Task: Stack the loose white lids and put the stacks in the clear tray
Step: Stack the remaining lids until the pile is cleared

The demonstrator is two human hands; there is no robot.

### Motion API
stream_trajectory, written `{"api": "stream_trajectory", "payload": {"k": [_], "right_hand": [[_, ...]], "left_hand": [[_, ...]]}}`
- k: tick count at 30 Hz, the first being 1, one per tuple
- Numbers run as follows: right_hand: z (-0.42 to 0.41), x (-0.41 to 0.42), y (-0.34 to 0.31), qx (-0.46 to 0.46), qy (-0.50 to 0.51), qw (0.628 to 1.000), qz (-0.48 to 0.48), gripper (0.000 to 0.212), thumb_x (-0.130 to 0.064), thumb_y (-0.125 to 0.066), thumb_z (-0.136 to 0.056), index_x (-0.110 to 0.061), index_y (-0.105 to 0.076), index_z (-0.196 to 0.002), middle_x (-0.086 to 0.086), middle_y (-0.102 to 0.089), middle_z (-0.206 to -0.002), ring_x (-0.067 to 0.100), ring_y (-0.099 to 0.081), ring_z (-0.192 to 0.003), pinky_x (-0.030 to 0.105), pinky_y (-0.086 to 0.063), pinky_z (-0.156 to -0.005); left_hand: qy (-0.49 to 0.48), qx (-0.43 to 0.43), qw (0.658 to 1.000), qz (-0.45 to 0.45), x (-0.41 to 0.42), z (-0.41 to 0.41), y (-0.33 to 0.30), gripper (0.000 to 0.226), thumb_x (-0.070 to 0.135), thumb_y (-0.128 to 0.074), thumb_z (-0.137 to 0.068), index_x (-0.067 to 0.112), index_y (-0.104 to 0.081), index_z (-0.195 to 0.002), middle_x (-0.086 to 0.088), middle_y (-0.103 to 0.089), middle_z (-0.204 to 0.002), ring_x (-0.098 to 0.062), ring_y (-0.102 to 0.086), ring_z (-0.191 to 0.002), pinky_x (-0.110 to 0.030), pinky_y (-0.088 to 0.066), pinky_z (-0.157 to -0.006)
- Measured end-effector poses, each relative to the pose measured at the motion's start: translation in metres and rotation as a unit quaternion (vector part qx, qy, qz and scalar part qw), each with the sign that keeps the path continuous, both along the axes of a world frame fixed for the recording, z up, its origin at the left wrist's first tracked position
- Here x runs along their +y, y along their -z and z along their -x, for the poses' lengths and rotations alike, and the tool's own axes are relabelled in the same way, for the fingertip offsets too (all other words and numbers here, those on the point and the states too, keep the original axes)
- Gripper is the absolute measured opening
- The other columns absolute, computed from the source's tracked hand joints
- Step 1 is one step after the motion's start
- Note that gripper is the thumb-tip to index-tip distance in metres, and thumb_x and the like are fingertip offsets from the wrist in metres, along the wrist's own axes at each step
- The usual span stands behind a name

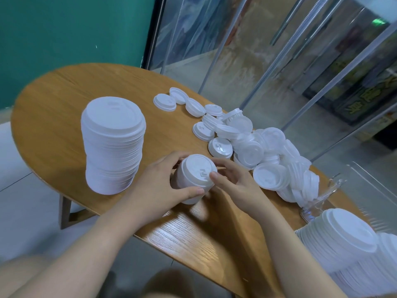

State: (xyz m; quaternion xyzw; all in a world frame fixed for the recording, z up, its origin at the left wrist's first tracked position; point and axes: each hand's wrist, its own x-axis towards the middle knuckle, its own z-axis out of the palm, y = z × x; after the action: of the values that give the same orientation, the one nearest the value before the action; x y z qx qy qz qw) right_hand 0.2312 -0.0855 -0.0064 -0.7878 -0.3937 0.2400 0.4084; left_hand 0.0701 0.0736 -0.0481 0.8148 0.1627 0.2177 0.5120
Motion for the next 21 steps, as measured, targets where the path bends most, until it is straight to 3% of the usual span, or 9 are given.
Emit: {"api": "stream_trajectory", "payload": {"k": [2,5,9,12,15,21], "right_hand": [[-0.009,0.004,-0.001,-0.013,0.039,0.999,-0.033,0.031,-0.054,-0.067,-0.090,-0.037,-0.071,-0.116,-0.010,-0.073,-0.118,0.014,-0.068,-0.112,0.038,-0.056,-0.096],[-0.033,0.014,0.001,-0.069,0.147,0.985,-0.063,0.015,-0.038,-0.071,-0.097,-0.029,-0.073,-0.109,-0.008,-0.074,-0.106,0.009,-0.067,-0.098,0.032,-0.055,-0.086],[-0.067,0.026,0.020,-0.154,0.227,0.962,-0.005,0.032,-0.036,-0.077,-0.090,-0.019,-0.069,-0.116,-0.005,-0.068,-0.100,0.004,-0.061,-0.083,0.013,-0.046,-0.070],[-0.077,0.031,0.034,-0.200,0.224,0.954,0.014,0.037,-0.037,-0.080,-0.086,-0.022,-0.062,-0.115,-0.002,-0.063,-0.104,0.007,-0.060,-0.082,0.020,-0.045,-0.070],[-0.079,0.038,0.034,-0.222,0.222,0.950,0.003,0.036,-0.035,-0.081,-0.086,-0.031,-0.056,-0.112,-0.012,-0.061,-0.097,0.012,-0.061,-0.082,0.024,-0.048,-0.070],[-0.084,0.049,0.037,-0.226,0.219,0.949,0.023,0.047,-0.044,-0.086,-0.080,-0.028,-0.066,-0.120,-0.021,-0.065,-0.098,0.004,-0.061,-0.086,0.021,-0.046,-0.073]], "left_hand": [[-0.006,-0.001,1.000,-0.001,-0.001,-0.002,0.001,0.074,0.054,-0.089,-0.067,0.048,-0.052,-0.130,0.032,-0.058,-0.124,0.017,-0.049,-0.116,-0.001,-0.036,-0.087],[-0.010,-0.005,1.000,0.011,-0.003,-0.004,0.002,0.081,0.058,-0.090,-0.063,0.046,-0.050,-0.132,0.030,-0.058,-0.126,0.012,-0.051,-0.118,-0.009,-0.039,-0.094],[-0.005,0.005,1.000,0.015,-0.002,-0.008,0.003,0.081,0.061,-0.089,-0.063,0.048,-0.049,-0.132,0.030,-0.058,-0.127,0.009,-0.052,-0.118,-0.019,-0.044,-0.098],[-0.005,0.005,1.000,0.016,-0.001,-0.008,0.002,0.075,0.060,-0.089,-0.063,0.049,-0.052,-0.128,0.030,-0.059,-0.124,0.011,-0.052,-0.116,-0.014,-0.043,-0.093],[-0.005,0.006,1.000,0.016,-0.001,-0.007,0.003,0.073,0.061,-0.088,-0.063,0.051,-0.052,-0.125,0.031,-0.058,-0.122,0.012,-0.051,-0.115,-0.011,-0.041,-0.089],[-0.005,0.006,1.000,0.023,-0.002,-0.008,0.001,0.068,0.056,-0.090,-0.065,0.051,-0.053,-0.122,0.032,-0.057,-0.119,0.017,-0.048,-0.111,-0.005,-0.039,-0.084]]}}
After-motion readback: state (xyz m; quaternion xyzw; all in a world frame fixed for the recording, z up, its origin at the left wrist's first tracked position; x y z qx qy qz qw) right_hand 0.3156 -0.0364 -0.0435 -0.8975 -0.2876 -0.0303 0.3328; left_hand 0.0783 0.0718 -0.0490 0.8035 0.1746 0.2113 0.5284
